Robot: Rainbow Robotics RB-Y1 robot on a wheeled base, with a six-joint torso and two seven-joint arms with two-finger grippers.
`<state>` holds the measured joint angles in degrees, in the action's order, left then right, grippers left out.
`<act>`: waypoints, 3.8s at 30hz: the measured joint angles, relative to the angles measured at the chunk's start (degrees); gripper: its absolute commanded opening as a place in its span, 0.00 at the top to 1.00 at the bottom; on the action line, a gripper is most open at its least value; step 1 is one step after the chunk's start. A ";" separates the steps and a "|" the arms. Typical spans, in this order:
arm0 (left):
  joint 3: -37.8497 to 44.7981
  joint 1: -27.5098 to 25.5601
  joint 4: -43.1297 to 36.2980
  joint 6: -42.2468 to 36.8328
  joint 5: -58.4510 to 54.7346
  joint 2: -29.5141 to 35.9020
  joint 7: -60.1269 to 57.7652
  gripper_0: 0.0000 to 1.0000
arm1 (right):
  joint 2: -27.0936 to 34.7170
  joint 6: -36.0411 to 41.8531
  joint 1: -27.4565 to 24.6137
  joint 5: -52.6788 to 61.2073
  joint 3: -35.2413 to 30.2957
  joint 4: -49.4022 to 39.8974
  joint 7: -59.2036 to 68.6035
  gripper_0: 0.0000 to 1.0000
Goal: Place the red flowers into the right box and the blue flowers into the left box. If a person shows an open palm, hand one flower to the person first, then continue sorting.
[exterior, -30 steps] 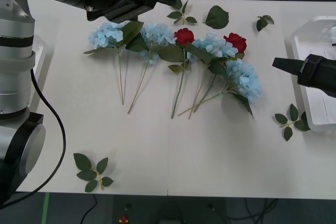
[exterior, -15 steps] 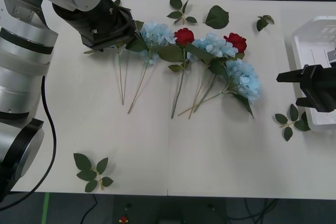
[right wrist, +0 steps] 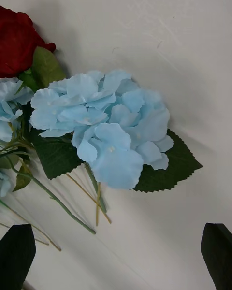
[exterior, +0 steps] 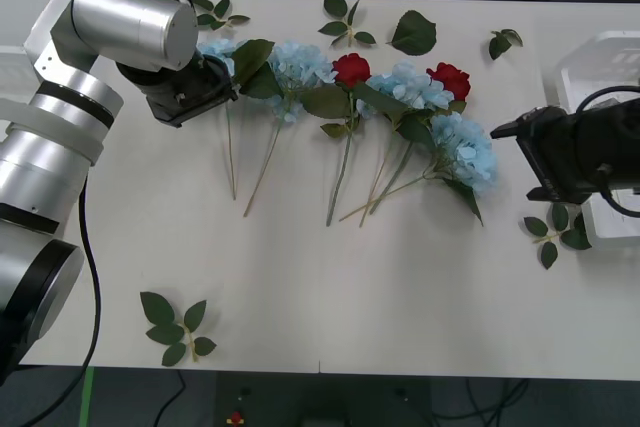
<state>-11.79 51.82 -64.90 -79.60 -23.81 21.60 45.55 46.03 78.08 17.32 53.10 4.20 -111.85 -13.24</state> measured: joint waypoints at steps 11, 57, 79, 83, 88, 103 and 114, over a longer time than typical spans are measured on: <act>-7.16 0.00 4.06 5.60 -0.19 0.24 0.06 0.00 | -4.89 3.86 10.60 -15.58 19.37 3.79 19.15 0.00; -17.69 -3.36 4.29 15.85 -0.04 0.37 3.71 1.00 | -16.51 -8.40 21.76 -28.68 31.24 35.20 25.37 1.00; -17.20 -3.37 3.90 15.82 1.99 0.40 3.71 1.00 | -15.92 -2.75 21.46 -23.84 26.19 29.93 18.72 1.00; -11.90 -3.44 -0.72 8.86 2.65 0.51 3.71 1.00 | -14.38 0.79 19.80 -21.98 20.92 23.64 11.13 1.00; 2.52 -3.99 -15.76 -10.40 3.26 0.55 3.71 1.00 | -11.04 3.32 17.16 -18.08 15.57 17.64 7.60 1.00; 40.17 -4.40 -42.23 -30.00 -4.13 2.04 23.99 1.00 | -4.41 2.52 6.91 -6.43 -0.95 4.08 -29.24 1.00; 45.51 -19.36 -42.01 -29.86 -4.08 11.81 42.76 1.00 | -4.40 -9.36 -1.11 8.36 -8.23 -6.08 -58.56 1.00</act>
<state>33.72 32.46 -106.91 -109.46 -27.89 33.41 88.32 41.63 68.73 16.21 61.45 -4.03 -117.94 -71.79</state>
